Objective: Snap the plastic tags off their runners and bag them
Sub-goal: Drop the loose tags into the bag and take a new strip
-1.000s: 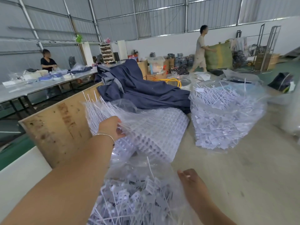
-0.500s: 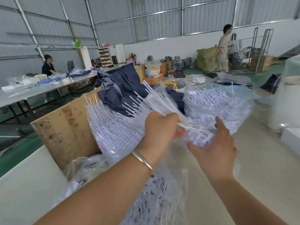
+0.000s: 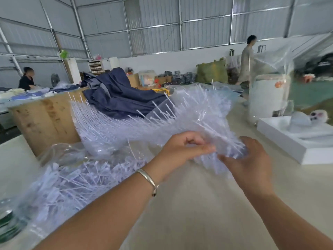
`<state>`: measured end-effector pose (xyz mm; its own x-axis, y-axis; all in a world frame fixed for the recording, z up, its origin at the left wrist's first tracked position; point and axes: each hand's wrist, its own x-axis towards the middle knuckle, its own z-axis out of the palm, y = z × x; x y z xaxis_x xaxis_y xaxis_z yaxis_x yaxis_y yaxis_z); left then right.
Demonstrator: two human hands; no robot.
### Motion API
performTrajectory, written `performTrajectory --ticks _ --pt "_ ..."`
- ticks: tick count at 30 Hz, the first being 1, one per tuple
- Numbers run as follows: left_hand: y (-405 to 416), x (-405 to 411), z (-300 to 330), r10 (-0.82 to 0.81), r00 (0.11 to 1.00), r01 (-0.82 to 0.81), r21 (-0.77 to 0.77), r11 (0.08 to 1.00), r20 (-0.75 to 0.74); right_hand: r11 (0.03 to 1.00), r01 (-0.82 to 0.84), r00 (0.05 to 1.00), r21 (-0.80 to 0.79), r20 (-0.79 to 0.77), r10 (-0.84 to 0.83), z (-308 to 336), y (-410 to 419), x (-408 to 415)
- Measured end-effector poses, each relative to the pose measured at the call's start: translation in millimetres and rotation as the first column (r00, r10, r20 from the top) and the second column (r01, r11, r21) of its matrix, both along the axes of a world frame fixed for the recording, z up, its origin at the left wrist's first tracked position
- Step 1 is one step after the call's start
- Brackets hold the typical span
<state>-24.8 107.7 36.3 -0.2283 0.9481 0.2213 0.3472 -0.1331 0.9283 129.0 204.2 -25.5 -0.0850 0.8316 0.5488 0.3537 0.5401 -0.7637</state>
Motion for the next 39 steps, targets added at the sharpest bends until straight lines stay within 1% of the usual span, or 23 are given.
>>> performTrajectory --ticks 1,3,4,5,6,8,10,11,13,14,16,18,20,21,23,24,25,27,29,31,33,36,39 --pt "-5 7 -5 -0.024 1.0 0.024 -0.014 1.0 0.004 1.0 -0.006 0.999 0.003 -0.033 0.007 -2 -4 15" --pt "-19 14 -18 -0.006 1.0 0.009 -0.116 0.993 0.027 1.0 -0.01 0.995 0.008 -0.096 0.011 -3 -14 47" --pt "-31 17 -27 0.033 0.995 -0.014 -0.191 0.981 0.098 1.0 0.007 0.994 0.009 -0.113 -0.006 -4 -22 65" --pt "-42 17 -34 0.078 0.973 -0.02 -0.258 0.966 0.218 1.0 0.027 0.991 0.011 -0.13 -0.025 -4 -28 80" --pt "-54 17 -41 0.129 0.923 -0.019 -0.292 0.956 0.361 0.999 0.041 0.988 0.015 -0.15 -0.039 -5 -35 95" --pt "-80 15 -50 0.182 0.745 -0.04 -0.229 0.973 0.642 0.998 0.059 0.978 0.006 -0.201 -0.057 -9 -50 123" --pt "-101 15 -55 0.105 0.557 -0.059 -0.087 0.994 0.824 0.999 0.037 0.963 -0.023 -0.265 -0.042 -15 -64 146" --pt "-109 16 -58 0.039 0.491 -0.05 -0.016 0.999 0.87 0.999 0.015 0.955 -0.041 -0.296 -0.026 -16 -72 156" --pt "-120 22 -63 -0.05 0.428 -0.003 0.057 0.998 0.902 0.996 0.018 0.958 -0.084 -0.282 -0.041 -23 -82 175" --pt "-123 28 -67 -0.032 0.434 0.013 0.029 0.999 0.9 0.991 0.047 0.973 -0.122 -0.219 -0.073 -26 -84 185" --pt "-127 44 -77 0.106 0.497 -0.048 -0.095 0.994 0.861 0.955 0.05 0.986 -0.291 -0.136 -0.093 -34 -88 203" --pt "-127 57 -88 0.271 0.582 -0.184 -0.2 0.962 0.767 0.906 -0.056 0.995 -0.419 -0.1 0.015 -38 -99 216" --pt "-129 62 -99 0.354 0.652 -0.278 -0.223 0.934 0.67 0.866 -0.209 0.976 -0.455 -0.15 0.157 -34 -110 227" --pt "-130 61 -103 0.375 0.675 -0.312 -0.215 0.926 0.635 0.802 -0.33 0.937 -0.498 -0.273 0.217 -29 -112 234" --pt "-135 55 -106 0.408 0.697 -0.355 -0.21 0.911 0.589 0.61 -0.577 0.784 -0.544 -0.579 0.225 -18 -110 244" --pt "-137 51 -106 0.417 0.705 -0.36 -0.217 0.907 0.573 0.547 -0.629 0.745 -0.552 -0.63 0.221 -13 -108 245" --pt "-140 48 -106 0.418 0.723 -0.349 -0.231 0.908 0.55 0.527 -0.631 0.751 -0.57 -0.618 0.231 -11 -106 241" --pt "-147 46 -106 0.417 0.787 -0.324 -0.27 0.907 0.455 0.559 -0.535 0.839 -0.634 -0.472 0.269 -19 -98 226" --pt "-152 46 -107 0.417 0.833 -0.318 -0.302 0.899 0.363 0.633 -0.367 0.924 -0.681 -0.348 0.162 -31 -92 208" --pt "-156 46 -107 0.395 0.853 -0.285 -0.329 0.9 0.341 0.707 -0.226 0.953 -0.67 -0.301 0.019 -47 -83 196" --pt "-159 45 -105 0.412 0.873 -0.317 -0.339 0.886 0.26 0.755 -0.146 0.965 -0.639 -0.261 -0.034 -58 -78 193" --pt "-161 35 -102 0.549 0.832 -0.508 -0.288 0.812 0.078 0.742 -0.126 0.981 -0.659 -0.194 -0.005 -57 -81 205" --pt "-162 21 -100 0.65 0.756 -0.652 -0.189 0.734 -0.08 0.691 -0.119 0.992 -0.713 -0.059 0.111 -44 -83 229"
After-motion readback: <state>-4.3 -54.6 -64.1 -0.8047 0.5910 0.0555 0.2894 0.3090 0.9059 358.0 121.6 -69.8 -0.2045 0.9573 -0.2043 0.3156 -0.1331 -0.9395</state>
